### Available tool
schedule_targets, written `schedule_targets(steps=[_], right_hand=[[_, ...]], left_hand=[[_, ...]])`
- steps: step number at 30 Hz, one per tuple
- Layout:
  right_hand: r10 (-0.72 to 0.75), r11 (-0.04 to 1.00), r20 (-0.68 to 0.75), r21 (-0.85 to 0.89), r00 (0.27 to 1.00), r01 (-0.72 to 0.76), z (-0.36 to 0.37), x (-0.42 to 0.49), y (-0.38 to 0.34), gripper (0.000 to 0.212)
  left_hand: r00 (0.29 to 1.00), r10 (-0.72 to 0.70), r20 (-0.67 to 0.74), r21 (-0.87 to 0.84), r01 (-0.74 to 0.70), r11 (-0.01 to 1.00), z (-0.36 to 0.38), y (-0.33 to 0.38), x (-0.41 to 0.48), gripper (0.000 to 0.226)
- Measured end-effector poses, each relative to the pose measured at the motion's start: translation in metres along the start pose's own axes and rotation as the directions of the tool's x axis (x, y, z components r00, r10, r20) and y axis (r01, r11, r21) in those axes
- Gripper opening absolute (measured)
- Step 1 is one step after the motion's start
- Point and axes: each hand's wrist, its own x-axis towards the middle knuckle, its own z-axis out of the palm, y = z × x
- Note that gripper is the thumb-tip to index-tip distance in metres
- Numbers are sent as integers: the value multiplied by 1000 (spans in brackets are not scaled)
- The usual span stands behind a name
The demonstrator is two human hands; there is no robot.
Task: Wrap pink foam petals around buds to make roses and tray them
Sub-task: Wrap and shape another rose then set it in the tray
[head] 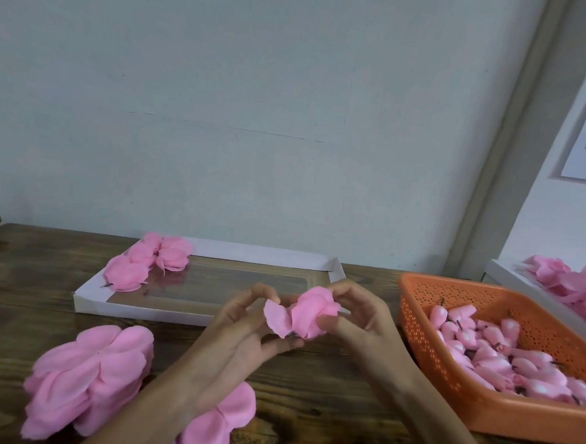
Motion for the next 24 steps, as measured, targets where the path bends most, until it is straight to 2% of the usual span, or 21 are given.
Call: schedule_targets(steps=[3,6,10,12,19,24], right_hand=[[-11,1000,-4,-5,1000,11,5,0,-5,17],[-58,997,52,-50,997,60,9,-3,-6,22],[-101,994,135,-33,986,106,13,-6,-6,21],[-126,990,154,-43,980,134,14,-7,-7,24],[-181,975,121,-111,976,195,15,-6,-5,48],[-185,972,140,-121,973,202,12,-6,-5,34]], left_hand=[[991,68,-112,148,-51,988,5,-1,0,14],[944,214,-252,341,-121,932,13,-8,0,15],[886,313,-343,441,-142,886,15,-13,-3,19],[874,332,-354,475,-138,869,16,-14,-4,24],[813,475,-336,557,-235,796,21,-17,-4,14],[815,528,-238,637,-279,718,22,-11,-4,11]])
